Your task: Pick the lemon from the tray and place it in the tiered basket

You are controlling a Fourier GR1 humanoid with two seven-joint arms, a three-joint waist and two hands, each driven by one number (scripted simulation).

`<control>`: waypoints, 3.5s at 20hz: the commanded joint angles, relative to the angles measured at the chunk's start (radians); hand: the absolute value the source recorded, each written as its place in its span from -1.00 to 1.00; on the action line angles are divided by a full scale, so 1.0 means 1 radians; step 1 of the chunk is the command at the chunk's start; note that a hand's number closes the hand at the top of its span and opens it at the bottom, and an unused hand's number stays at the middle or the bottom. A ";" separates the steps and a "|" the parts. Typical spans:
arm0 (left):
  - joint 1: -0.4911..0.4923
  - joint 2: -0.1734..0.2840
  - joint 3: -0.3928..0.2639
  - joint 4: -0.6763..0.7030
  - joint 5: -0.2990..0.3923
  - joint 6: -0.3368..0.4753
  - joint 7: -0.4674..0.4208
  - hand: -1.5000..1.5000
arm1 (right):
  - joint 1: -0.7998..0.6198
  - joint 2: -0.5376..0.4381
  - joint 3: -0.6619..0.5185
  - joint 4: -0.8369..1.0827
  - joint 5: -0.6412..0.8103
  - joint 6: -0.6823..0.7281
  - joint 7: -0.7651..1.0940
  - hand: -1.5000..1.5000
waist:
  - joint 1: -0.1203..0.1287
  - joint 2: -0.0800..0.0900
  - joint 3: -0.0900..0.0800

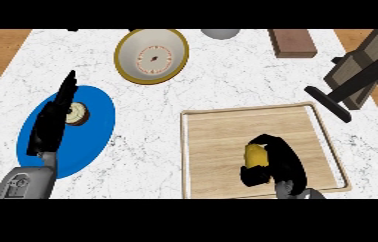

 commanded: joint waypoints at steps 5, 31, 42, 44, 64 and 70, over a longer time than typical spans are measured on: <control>0.048 0.014 0.024 -0.068 0.011 -0.026 0.028 0.00 | -0.020 0.080 -0.101 -0.136 0.051 -0.015 0.166 1.00 | 0.002 0.005 0.011; -0.055 -0.016 -0.009 0.016 -0.020 -0.024 -0.006 0.00 | -1.466 -0.278 -0.522 0.924 0.728 0.138 0.067 1.00 | 0.070 0.024 0.007; -0.029 0.005 0.027 0.016 0.005 -0.055 -0.025 0.00 | -1.548 -0.374 -0.618 1.247 0.739 0.008 -0.181 1.00 | 0.052 0.025 0.010; -0.027 -0.023 -0.008 -0.052 -0.020 -0.030 0.038 0.00 | -1.522 -0.403 -0.597 1.294 0.773 0.012 -0.195 1.00 | 0.059 0.026 0.011; -0.007 -0.056 0.009 0.009 -0.054 0.003 -0.014 0.00 | -1.480 -0.607 -0.606 1.422 0.802 0.146 -0.410 1.00 | 0.023 0.016 0.011; 0.026 -0.041 0.003 -0.059 -0.037 -0.042 0.003 0.00 | -1.424 -0.629 -0.672 1.437 0.740 0.121 -0.444 1.00 | 0.033 0.016 0.012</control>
